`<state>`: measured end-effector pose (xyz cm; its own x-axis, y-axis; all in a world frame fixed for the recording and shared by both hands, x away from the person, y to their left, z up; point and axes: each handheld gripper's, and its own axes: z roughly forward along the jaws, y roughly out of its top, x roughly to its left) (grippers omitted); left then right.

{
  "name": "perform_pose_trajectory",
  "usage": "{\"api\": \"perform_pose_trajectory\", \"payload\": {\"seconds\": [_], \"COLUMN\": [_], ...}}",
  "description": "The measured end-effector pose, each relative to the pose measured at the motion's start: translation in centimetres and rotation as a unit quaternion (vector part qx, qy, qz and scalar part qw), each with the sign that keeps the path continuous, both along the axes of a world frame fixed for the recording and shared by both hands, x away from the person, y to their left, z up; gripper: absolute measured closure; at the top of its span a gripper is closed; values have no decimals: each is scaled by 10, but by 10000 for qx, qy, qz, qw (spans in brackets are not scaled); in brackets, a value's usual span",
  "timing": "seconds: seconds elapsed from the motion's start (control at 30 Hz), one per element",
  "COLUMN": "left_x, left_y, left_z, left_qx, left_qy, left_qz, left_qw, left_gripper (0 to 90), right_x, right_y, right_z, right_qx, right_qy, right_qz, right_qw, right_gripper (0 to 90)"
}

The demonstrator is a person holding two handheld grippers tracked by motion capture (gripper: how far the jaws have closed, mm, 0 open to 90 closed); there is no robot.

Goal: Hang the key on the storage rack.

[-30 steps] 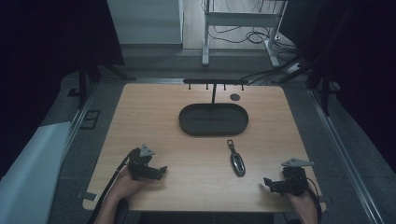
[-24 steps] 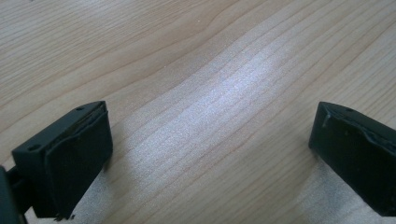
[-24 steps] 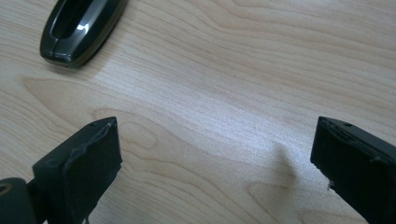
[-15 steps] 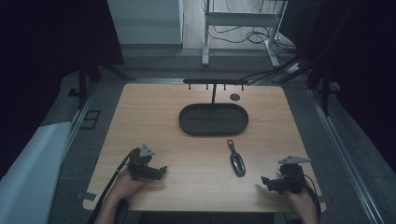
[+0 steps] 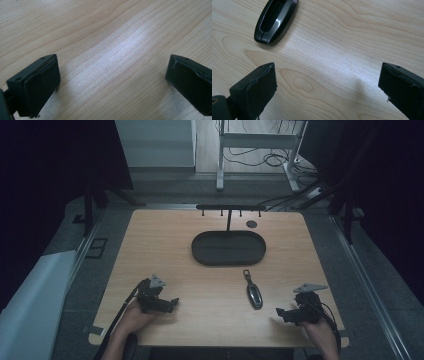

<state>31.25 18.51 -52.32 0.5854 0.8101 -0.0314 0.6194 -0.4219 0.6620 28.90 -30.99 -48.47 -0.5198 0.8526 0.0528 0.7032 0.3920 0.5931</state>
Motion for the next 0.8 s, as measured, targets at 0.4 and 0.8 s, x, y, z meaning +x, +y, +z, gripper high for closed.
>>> {"api": "perform_pose_trajectory", "payload": {"seconds": [0.4, 0.8], "left_x": [0, 0], "left_y": [0, 0], "left_z": [0, 0], "left_qx": [-4, -1], "left_qy": [-1, 1], "left_qz": [2, 0], "left_qw": [10000, 10000], "left_gripper": [0, 0], "right_x": [9, 22], "right_y": [7, 23], "right_z": [1, 9], "right_qx": [-115, -354], "right_qy": [199, 448], "right_qz": [107, 276], "right_qw": [9997, 9980], "right_gripper": [28, 42]}}
